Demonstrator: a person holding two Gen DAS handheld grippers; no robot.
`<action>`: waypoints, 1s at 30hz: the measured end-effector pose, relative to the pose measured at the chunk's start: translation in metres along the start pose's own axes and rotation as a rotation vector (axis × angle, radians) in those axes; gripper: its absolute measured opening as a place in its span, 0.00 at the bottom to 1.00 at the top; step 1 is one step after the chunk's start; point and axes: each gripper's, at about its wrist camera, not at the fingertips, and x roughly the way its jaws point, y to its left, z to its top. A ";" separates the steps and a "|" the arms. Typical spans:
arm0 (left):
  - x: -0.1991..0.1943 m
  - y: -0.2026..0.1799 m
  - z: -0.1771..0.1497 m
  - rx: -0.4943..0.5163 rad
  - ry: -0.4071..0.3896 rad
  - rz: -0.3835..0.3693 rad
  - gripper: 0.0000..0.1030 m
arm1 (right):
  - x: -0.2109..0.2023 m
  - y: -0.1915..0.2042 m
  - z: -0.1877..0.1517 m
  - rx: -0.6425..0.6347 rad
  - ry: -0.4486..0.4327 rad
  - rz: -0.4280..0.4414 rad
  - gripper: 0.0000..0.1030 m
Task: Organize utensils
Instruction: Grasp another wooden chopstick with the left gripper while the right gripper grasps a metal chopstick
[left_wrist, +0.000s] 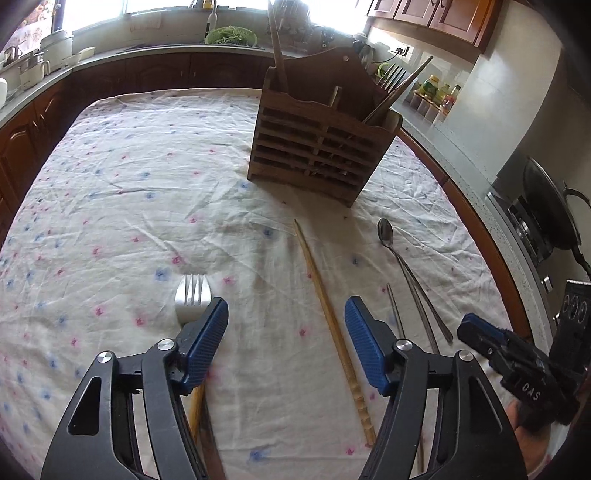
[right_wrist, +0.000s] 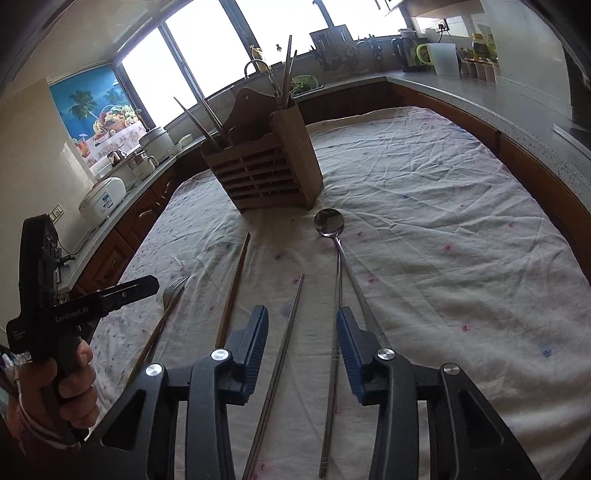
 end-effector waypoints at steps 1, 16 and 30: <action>0.011 -0.002 0.008 0.007 0.020 0.003 0.60 | 0.006 0.001 0.002 0.000 0.016 0.002 0.36; 0.086 -0.038 0.019 0.288 0.169 0.073 0.11 | 0.043 -0.005 0.010 0.013 0.095 -0.005 0.28; 0.052 -0.007 -0.005 0.236 0.197 0.056 0.26 | 0.080 0.026 0.014 -0.138 0.172 -0.069 0.27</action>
